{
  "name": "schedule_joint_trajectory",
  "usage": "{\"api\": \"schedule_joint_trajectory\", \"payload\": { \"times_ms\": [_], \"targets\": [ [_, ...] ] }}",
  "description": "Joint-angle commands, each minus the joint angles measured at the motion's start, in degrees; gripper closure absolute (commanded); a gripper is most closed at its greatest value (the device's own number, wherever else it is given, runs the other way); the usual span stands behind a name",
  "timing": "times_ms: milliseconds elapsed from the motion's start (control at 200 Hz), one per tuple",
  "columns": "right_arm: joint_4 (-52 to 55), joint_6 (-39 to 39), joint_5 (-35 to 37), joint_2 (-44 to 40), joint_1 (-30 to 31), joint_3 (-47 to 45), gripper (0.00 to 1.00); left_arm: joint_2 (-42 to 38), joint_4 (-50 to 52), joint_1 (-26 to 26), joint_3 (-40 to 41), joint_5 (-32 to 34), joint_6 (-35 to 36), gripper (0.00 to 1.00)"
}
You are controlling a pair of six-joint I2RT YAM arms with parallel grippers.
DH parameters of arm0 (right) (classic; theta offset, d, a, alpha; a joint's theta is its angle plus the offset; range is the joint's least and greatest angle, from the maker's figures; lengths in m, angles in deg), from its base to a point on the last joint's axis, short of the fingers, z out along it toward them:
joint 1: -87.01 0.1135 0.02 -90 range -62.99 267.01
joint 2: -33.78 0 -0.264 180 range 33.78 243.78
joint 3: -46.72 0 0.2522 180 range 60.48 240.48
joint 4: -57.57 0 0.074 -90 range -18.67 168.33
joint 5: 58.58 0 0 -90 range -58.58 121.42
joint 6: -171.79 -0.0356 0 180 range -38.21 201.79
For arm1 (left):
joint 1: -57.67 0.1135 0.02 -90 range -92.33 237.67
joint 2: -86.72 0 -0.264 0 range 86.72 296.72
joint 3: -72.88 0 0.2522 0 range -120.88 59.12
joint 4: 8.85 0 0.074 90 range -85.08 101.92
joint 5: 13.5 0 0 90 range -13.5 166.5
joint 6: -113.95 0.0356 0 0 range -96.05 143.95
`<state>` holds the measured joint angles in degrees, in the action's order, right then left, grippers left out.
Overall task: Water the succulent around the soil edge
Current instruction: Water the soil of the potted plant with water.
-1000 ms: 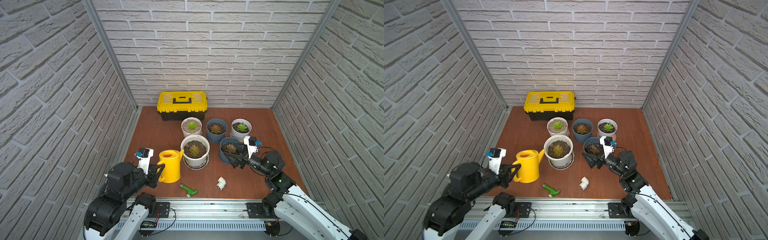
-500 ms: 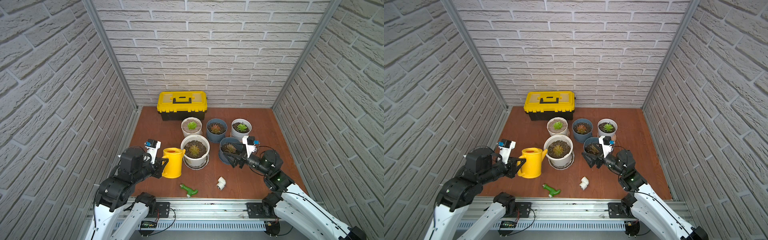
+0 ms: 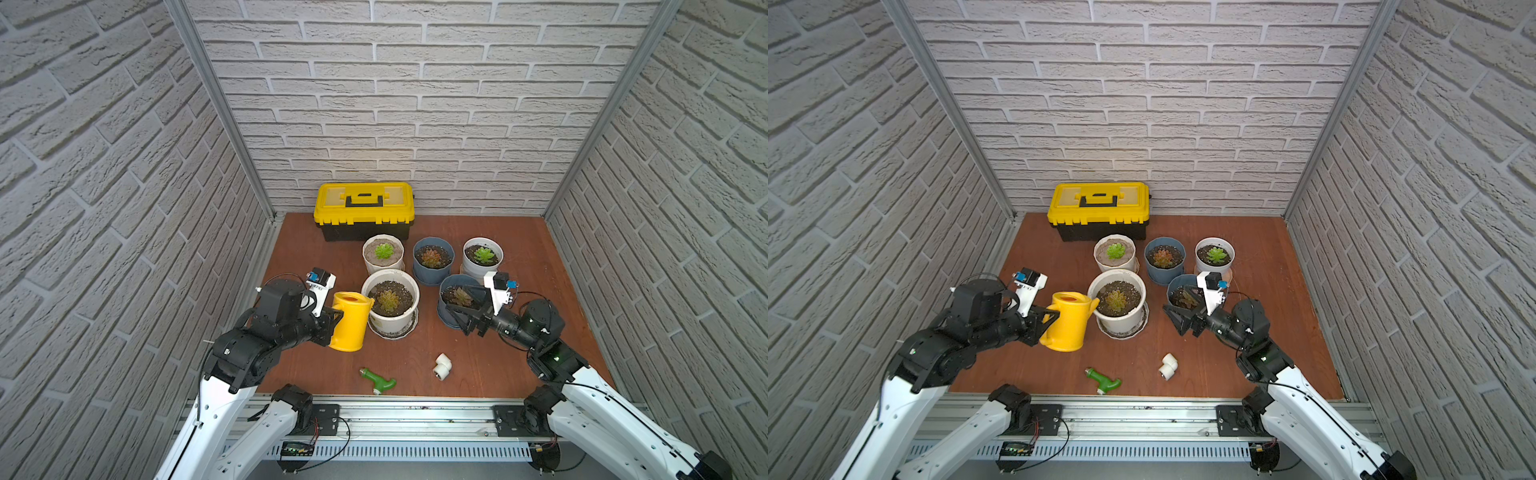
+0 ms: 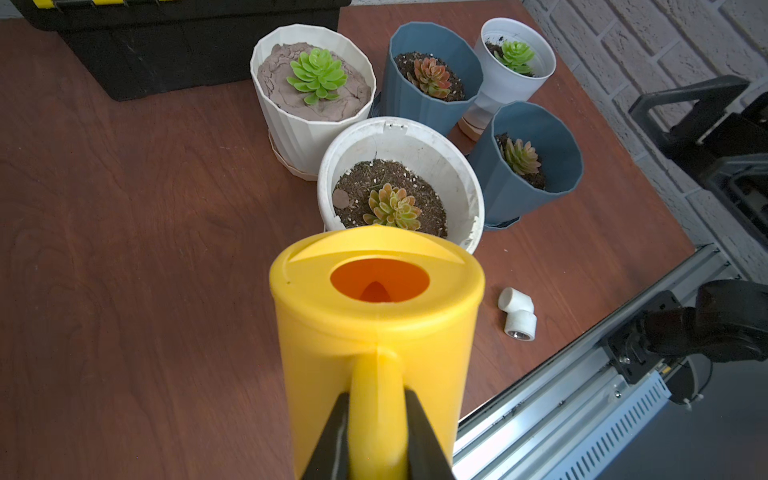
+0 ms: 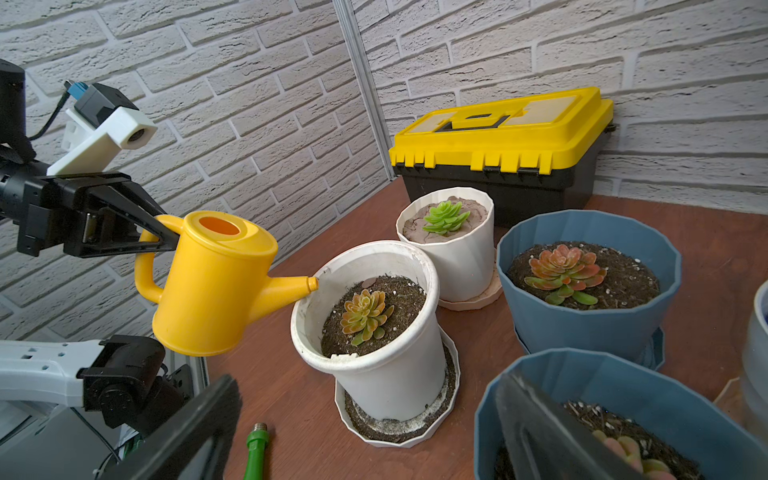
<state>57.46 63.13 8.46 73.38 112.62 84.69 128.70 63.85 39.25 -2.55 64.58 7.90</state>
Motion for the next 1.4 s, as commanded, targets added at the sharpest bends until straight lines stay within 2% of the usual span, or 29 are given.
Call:
{"api": "schedule_joint_trajectory", "payload": {
  "times_ms": [0, 235, 630, 885, 1395],
  "targets": [
    [-1.36, -0.24, 0.11, -0.20, 0.01, 1.19, 0.00, 2.44, -1.64, -0.43, -3.67, 3.67, 3.00, 1.00],
    [-1.03, -0.37, 0.01, -0.51, -0.01, 1.30, 0.00, 7.71, -0.30, -0.40, -7.48, 6.53, 6.53, 1.00],
    [-0.46, -0.31, 0.19, -1.05, -0.03, 1.37, 0.00, 16.15, -0.74, -0.40, -14.72, 7.22, 10.28, 1.00],
    [-0.02, -0.07, 0.28, -1.31, -0.03, 1.49, 0.00, 21.41, -2.85, -0.78, -18.55, 3.87, 10.34, 1.00],
    [0.33, 0.06, 0.37, -1.23, -0.03, 1.55, 0.00, 30.34, -2.02, -3.41, -26.51, 3.18, 11.73, 1.00]
  ]
}}
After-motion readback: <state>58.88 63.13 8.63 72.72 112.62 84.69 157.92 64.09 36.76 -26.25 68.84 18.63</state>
